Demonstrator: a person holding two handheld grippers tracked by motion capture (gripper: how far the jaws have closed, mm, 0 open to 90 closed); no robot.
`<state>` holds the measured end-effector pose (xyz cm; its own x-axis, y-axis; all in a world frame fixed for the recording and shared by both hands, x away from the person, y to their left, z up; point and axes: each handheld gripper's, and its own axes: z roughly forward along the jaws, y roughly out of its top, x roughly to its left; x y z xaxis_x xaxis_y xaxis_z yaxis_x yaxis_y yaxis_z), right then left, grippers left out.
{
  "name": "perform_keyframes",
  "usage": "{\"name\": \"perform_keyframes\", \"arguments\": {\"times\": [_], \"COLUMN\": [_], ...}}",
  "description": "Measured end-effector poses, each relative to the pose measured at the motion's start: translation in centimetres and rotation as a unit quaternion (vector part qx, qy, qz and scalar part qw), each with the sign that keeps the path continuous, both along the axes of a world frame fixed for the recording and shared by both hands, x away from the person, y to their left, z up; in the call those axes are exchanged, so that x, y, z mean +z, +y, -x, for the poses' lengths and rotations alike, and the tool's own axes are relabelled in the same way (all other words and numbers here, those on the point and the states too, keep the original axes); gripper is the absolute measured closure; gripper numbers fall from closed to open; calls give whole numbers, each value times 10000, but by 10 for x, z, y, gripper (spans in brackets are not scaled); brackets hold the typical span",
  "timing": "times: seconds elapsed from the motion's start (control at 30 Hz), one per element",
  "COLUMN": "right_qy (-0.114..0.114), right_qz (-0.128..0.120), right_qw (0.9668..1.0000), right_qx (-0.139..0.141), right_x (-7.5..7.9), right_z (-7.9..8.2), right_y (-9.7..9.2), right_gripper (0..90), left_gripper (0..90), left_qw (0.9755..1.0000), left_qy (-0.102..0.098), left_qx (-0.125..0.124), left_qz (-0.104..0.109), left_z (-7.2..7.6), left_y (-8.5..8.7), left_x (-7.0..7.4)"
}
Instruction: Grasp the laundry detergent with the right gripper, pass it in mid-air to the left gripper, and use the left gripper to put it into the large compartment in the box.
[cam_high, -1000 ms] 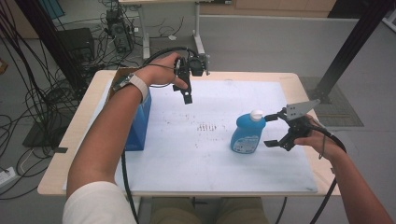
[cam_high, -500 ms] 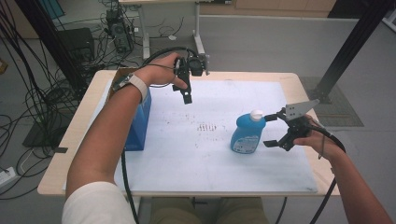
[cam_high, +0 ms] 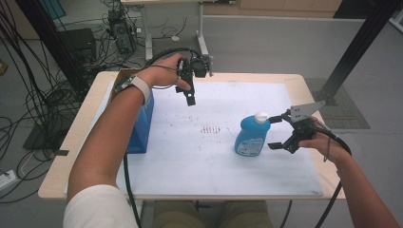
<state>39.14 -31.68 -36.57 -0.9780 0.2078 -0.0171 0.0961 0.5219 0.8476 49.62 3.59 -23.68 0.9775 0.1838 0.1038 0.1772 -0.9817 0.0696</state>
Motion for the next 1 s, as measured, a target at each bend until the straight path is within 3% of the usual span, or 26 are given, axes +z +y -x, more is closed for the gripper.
{"name": "perform_keyframes", "arguments": {"times": [1.0], "right_qy": [20], "right_qz": [-14], "right_qw": [10000], "right_qx": [-15], "right_x": [0], "right_z": [0], "right_y": [0], "right_gripper": [24], "left_gripper": [95], "left_qw": [10000], "left_qy": [-10], "left_qx": [10], "left_qz": [-31], "left_z": [0], "left_y": [1], "left_x": [0]}}
